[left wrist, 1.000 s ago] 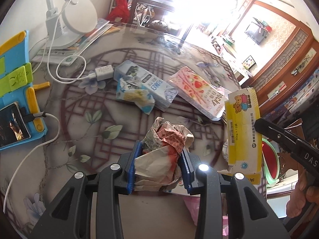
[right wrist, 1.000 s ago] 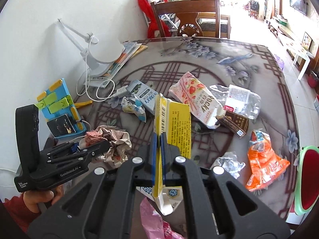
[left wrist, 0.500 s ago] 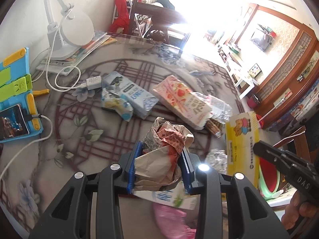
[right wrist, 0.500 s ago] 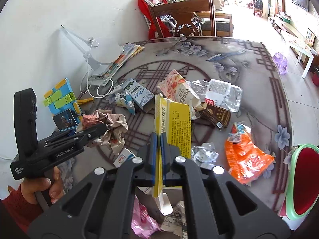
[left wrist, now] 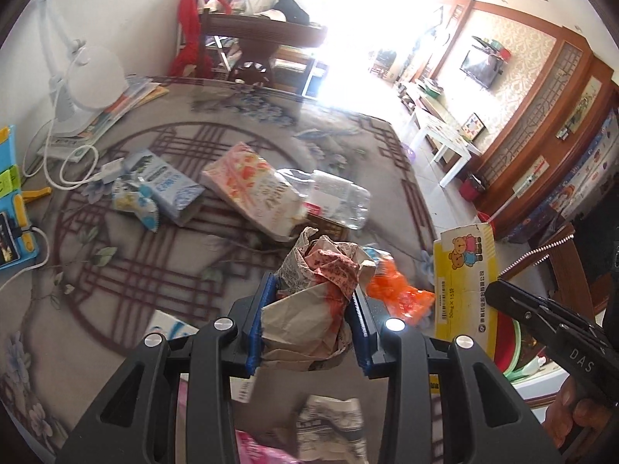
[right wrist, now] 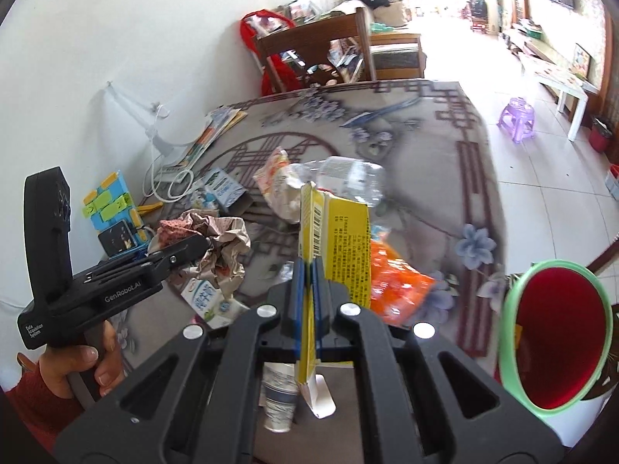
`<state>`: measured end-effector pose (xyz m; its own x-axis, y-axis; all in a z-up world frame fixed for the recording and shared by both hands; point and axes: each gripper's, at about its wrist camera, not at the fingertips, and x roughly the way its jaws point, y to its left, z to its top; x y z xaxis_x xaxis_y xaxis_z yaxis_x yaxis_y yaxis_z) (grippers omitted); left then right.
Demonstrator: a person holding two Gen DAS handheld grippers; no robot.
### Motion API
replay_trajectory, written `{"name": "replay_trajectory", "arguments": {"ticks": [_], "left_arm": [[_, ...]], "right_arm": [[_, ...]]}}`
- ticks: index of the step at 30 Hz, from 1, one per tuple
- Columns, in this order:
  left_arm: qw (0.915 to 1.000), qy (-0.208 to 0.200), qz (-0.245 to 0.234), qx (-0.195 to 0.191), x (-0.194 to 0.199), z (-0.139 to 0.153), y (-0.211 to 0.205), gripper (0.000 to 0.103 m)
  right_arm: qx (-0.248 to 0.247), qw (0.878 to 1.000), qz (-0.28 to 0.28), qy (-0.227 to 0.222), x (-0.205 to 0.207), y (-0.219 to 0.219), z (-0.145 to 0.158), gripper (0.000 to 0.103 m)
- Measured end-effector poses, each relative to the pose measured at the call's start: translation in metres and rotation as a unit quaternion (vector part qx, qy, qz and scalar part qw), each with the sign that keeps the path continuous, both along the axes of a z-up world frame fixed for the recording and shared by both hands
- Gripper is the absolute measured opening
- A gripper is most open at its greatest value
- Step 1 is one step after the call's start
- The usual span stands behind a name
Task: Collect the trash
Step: 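Carry the yellow carton and crumpled paper over the red bin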
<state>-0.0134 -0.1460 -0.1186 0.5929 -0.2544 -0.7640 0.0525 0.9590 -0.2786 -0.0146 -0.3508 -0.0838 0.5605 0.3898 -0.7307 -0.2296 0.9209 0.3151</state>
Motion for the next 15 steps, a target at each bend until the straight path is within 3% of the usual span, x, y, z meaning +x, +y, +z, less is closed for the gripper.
{"name": "replay_trajectory", "arguments": {"ticks": [6, 15], "left_arm": [[0.9994, -0.001, -0.035, 0.005, 0.000, 0.003, -0.043, 0.034], [0.9943, -0.007, -0.106, 0.014, 0.003, 0.007, -0.107, 0.034]], "right_arm": [[-0.023, 0.997, -0.076, -0.005, -0.015, -0.069, 0.001, 0.005], [-0.086, 0.974, -0.211, 0.011, -0.028, -0.183, -0.023, 0.005]]}}
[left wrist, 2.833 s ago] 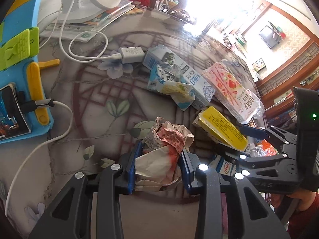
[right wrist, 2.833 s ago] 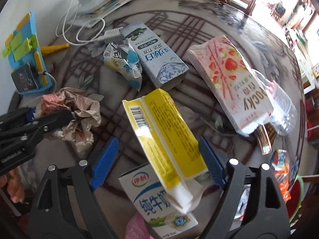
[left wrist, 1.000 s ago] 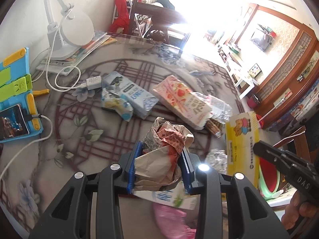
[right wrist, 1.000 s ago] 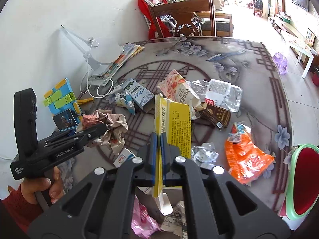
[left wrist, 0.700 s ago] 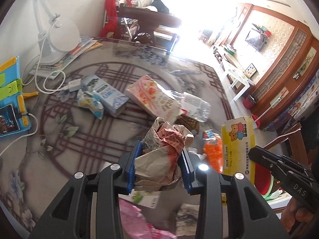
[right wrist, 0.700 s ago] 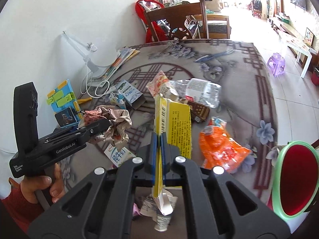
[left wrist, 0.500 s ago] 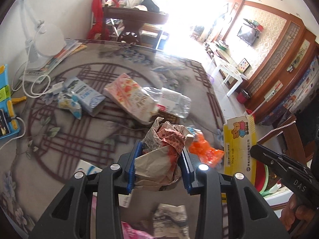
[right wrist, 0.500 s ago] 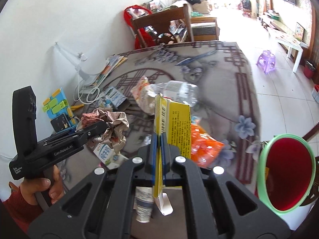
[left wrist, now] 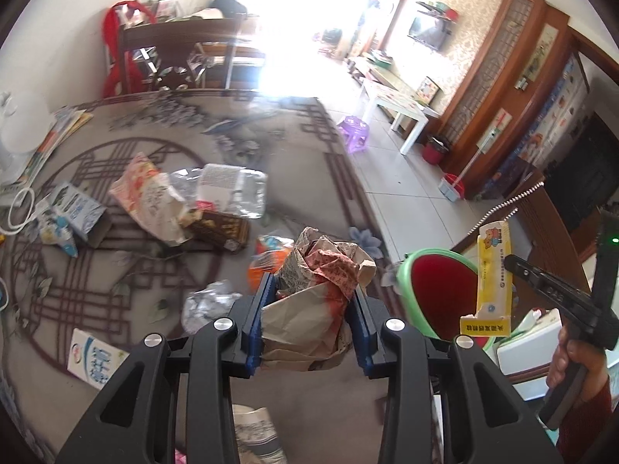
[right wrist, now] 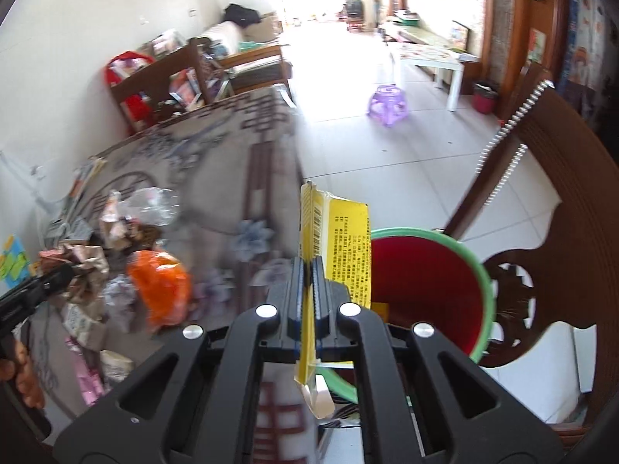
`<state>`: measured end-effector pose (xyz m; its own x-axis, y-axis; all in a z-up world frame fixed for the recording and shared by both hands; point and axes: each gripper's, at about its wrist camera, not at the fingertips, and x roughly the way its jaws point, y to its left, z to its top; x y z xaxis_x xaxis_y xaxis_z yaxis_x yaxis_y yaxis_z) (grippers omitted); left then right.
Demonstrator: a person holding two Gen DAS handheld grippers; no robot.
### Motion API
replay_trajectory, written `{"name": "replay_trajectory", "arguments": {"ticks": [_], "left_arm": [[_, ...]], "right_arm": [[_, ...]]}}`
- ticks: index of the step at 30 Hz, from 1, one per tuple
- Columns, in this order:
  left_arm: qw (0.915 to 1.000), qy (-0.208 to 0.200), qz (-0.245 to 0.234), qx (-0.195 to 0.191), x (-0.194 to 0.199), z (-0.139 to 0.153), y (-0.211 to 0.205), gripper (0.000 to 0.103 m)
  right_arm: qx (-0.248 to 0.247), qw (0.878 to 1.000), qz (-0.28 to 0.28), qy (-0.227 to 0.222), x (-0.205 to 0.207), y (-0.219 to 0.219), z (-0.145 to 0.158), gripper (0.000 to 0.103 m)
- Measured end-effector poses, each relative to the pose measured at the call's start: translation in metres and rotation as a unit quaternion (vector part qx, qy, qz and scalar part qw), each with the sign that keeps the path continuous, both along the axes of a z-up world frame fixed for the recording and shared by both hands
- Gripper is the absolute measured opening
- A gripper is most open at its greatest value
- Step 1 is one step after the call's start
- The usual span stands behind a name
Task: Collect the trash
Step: 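Carry the yellow carton and crumpled paper over the red bin, then open both tools to drop the carton and paper into the bin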
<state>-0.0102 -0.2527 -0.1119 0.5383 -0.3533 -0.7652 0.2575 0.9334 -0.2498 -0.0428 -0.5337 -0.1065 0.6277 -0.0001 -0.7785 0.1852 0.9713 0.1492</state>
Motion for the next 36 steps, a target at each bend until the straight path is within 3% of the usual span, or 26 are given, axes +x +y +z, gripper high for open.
{"name": "replay_trajectory", "arguments": {"ticks": [10, 14, 18, 21, 30, 36], "left_arm": [[0.9967, -0.022, -0.077, 0.016, 0.008, 0.006, -0.065, 0.034], [0.9940, -0.026, -0.106, 0.011, 0.010, 0.006, -0.091, 0.034], [0.9915, -0.013, -0.129, 0.007, 0.016, 0.001, -0.115, 0.034], [0.9873, -0.007, -0.158, 0.016, 0.016, -0.005, -0.139, 0.034], [0.9735, 0.014, -0.228, 0.011, 0.015, -0.020, -0.194, 0.034], [0.9618, 0.009, -0.272, 0.026, 0.012, -0.025, -0.229, 0.034]], "right_arm": [[-0.030, 0.998, -0.042, 0.027, -0.002, -0.054, -0.036, 0.006], [-0.025, 0.997, -0.065, 0.038, -0.007, -0.066, -0.046, 0.024], [-0.017, 0.996, -0.086, 0.027, -0.018, -0.071, -0.038, 0.026], [-0.020, 0.994, -0.104, 0.013, -0.030, -0.074, -0.027, 0.041], [-0.038, 0.988, -0.148, -0.005, -0.058, -0.085, -0.001, 0.044], [-0.038, 0.983, -0.182, 0.003, -0.086, -0.092, 0.000, 0.044]]}}
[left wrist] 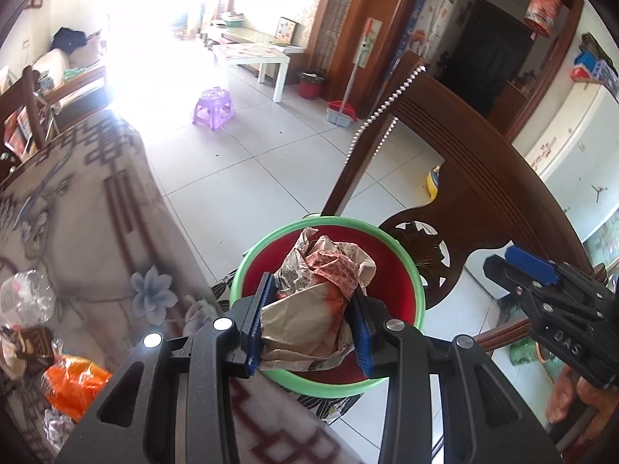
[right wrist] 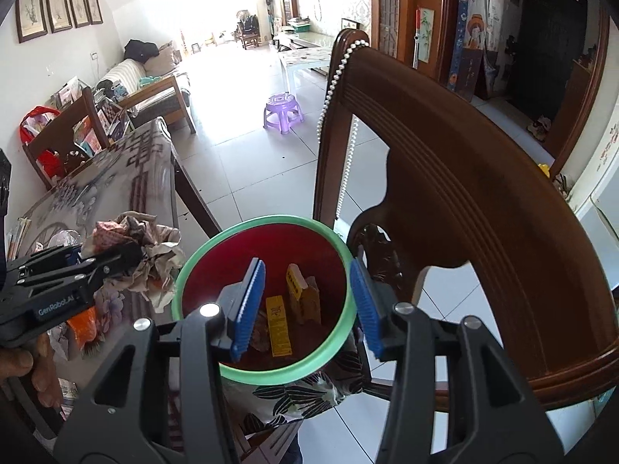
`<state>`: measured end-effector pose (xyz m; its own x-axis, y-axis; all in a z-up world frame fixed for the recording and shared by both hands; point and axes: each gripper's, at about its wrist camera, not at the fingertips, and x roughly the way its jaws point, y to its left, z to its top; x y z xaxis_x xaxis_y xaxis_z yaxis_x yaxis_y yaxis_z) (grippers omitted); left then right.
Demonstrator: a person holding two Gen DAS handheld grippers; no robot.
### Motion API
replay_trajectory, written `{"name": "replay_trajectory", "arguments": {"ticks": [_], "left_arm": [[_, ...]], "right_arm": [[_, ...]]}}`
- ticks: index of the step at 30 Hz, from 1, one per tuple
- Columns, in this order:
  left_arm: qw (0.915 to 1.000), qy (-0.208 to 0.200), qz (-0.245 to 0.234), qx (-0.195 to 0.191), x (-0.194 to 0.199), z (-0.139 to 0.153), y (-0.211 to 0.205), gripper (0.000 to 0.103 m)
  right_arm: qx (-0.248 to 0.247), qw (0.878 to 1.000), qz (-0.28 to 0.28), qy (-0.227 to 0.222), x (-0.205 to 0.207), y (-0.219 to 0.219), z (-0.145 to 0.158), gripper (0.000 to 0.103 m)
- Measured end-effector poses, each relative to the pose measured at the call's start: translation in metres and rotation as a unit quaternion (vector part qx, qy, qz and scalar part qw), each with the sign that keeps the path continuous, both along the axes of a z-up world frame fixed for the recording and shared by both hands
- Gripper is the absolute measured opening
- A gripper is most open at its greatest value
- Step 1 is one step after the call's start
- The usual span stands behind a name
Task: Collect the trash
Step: 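Open both tools to drop the carton and paper into the bin, then grasp the white milk carton with the left tool while the right tool grasps the paper cup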
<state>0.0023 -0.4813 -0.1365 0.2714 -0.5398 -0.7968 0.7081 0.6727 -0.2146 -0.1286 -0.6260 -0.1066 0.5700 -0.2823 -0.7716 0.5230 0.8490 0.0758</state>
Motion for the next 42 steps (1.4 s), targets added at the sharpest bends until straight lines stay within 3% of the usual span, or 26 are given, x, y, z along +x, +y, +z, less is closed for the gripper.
{"name": "replay_trajectory", "arguments": {"ticks": [3, 5, 7, 11, 16, 21, 27, 31, 34, 35, 38, 42], "left_arm": [[0.9999, -0.002, -0.013, 0.004, 0.000, -0.002, -0.013, 0.034], [0.9997, -0.005, -0.022, 0.009, -0.001, -0.003, -0.021, 0.041], [0.9995, -0.008, -0.025, 0.019, 0.001, -0.004, -0.028, 0.061], [0.9998, -0.014, -0.010, 0.000, 0.003, 0.009, -0.014, 0.060], [0.9984, -0.010, 0.046, -0.032, -0.001, 0.026, 0.041, 0.059], [0.9929, -0.032, 0.114, -0.014, -0.012, 0.027, 0.109, 0.059], [0.9743, -0.019, 0.225, 0.005, -0.007, 0.016, 0.204, 0.060], [0.9529, 0.014, 0.303, 0.009, -0.009, -0.002, 0.269, 0.060], [0.9442, 0.021, 0.327, 0.028, -0.013, -0.017, 0.313, 0.060], [0.9444, 0.022, 0.326, 0.034, -0.014, -0.020, 0.324, 0.061], [0.9581, 0.010, 0.280, 0.062, -0.012, -0.024, 0.352, 0.063], [0.9808, -0.041, 0.151, 0.116, -0.007, -0.016, 0.367, 0.066]], "right_arm": [[-0.002, 1.000, -0.013, 0.003, -0.010, -0.002, 0.002, 0.044], [-0.005, 1.000, -0.018, 0.003, -0.014, -0.002, 0.003, 0.044], [-0.008, 1.000, -0.020, 0.002, -0.016, -0.001, 0.004, 0.044], [-0.010, 1.000, -0.015, -0.002, -0.016, 0.004, 0.008, 0.044], [-0.011, 1.000, 0.008, -0.001, -0.007, 0.018, 0.008, 0.044], [-0.005, 0.999, 0.049, -0.001, 0.012, 0.044, 0.007, 0.044], [0.002, 0.993, 0.119, 0.001, 0.045, 0.091, 0.006, 0.044], [0.004, 0.987, 0.158, -0.001, 0.063, 0.126, 0.007, 0.049], [0.008, 0.985, 0.174, -0.001, 0.070, 0.147, 0.007, 0.049], [0.007, 0.984, 0.177, -0.001, 0.071, 0.153, 0.008, 0.049], [0.009, 0.983, 0.184, 0.001, 0.072, 0.168, 0.008, 0.049], [0.014, 0.982, 0.190, 0.012, 0.071, 0.188, 0.005, 0.049]]}}
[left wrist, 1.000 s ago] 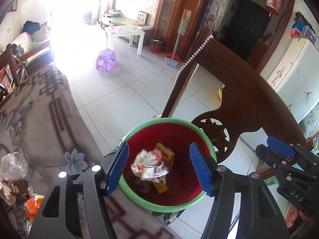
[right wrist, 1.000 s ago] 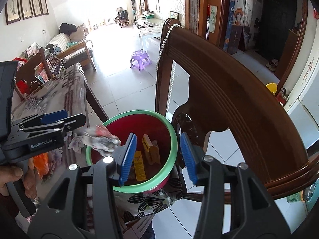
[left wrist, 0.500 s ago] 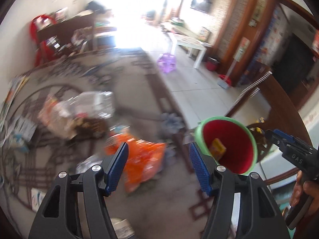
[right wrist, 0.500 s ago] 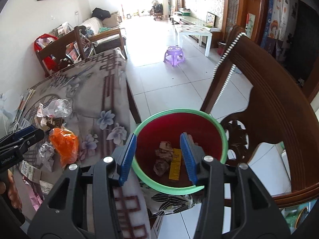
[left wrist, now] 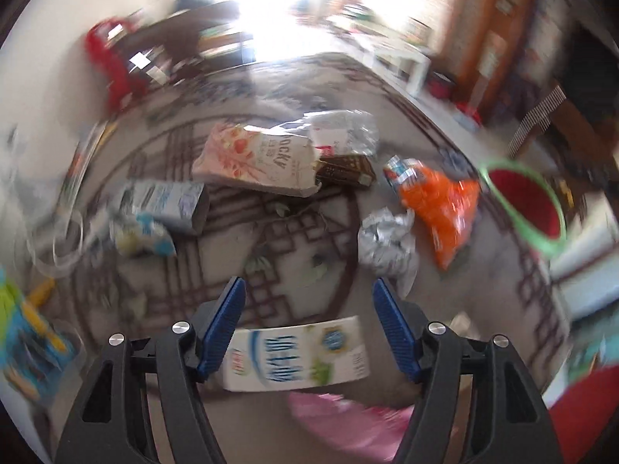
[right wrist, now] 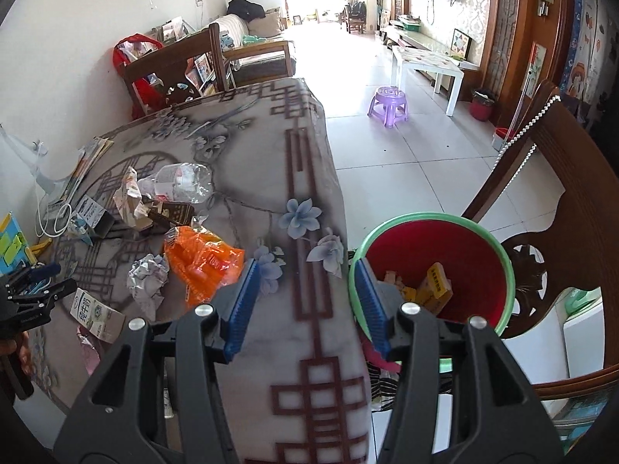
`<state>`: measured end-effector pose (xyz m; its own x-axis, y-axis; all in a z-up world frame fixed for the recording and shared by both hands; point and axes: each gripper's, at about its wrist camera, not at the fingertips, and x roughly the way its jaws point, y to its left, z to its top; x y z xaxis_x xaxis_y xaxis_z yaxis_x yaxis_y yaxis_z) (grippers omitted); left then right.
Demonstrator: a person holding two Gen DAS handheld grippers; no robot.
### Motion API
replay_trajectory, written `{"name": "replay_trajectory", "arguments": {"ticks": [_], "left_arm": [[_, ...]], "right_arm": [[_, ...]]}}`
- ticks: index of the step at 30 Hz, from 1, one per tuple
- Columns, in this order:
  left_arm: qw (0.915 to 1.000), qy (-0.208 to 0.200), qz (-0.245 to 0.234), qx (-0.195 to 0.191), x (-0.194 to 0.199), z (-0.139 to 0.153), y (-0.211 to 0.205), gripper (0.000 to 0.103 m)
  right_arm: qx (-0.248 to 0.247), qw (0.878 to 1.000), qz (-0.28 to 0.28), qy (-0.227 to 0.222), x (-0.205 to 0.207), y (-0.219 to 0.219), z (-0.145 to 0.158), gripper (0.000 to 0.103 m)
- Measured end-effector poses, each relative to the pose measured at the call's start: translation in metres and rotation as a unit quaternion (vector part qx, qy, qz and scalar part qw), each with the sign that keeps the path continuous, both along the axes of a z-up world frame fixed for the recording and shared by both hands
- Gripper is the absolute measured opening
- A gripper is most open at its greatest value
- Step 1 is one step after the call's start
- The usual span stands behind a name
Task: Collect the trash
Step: 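Grasp the white milk carton with the left tool while the right tool grasps the paper cup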
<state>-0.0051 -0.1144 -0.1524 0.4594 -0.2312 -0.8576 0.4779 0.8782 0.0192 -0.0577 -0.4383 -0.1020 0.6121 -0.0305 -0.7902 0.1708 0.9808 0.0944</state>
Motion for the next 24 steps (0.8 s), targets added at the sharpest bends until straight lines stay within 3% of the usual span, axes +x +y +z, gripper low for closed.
{"name": "replay_trajectory", "arguments": {"ticks": [2, 4, 7, 9, 12, 14, 18, 24], "left_arm": [[0.9946, -0.002, -0.095, 0.040, -0.001, -0.002, 0.000, 0.074], [0.9786, 0.016, -0.189, 0.080, -0.003, -0.015, -0.007, 0.076], [0.9546, 0.042, -0.266, 0.127, -0.004, -0.042, -0.016, 0.076], [0.9517, 0.049, -0.274, 0.130, 0.002, -0.053, -0.019, 0.076], [0.9611, 0.067, -0.258, 0.073, 0.018, -0.056, -0.019, 0.076], [0.9623, 0.082, -0.255, 0.044, 0.026, -0.059, -0.020, 0.077], [0.9603, 0.097, -0.261, 0.020, 0.032, -0.060, -0.018, 0.080], [0.9506, 0.109, -0.290, 0.021, 0.013, -0.067, -0.007, 0.080]], "right_arm": [[0.005, 1.000, 0.000, 0.006, 0.000, 0.009, -0.003, 0.049], [0.014, 1.000, -0.001, 0.012, 0.000, 0.019, -0.006, 0.049], [0.022, 1.000, 0.000, 0.021, -0.001, 0.036, -0.010, 0.049], [0.022, 0.999, 0.002, 0.023, -0.003, 0.048, -0.011, 0.049], [0.022, 0.999, 0.003, 0.026, -0.004, 0.064, -0.010, 0.049], [0.023, 0.999, 0.003, 0.028, -0.003, 0.074, -0.011, 0.052], [0.025, 0.999, 0.010, 0.034, -0.001, 0.095, -0.011, 0.053], [0.043, 0.995, 0.044, 0.073, 0.008, 0.129, -0.028, 0.060]]}}
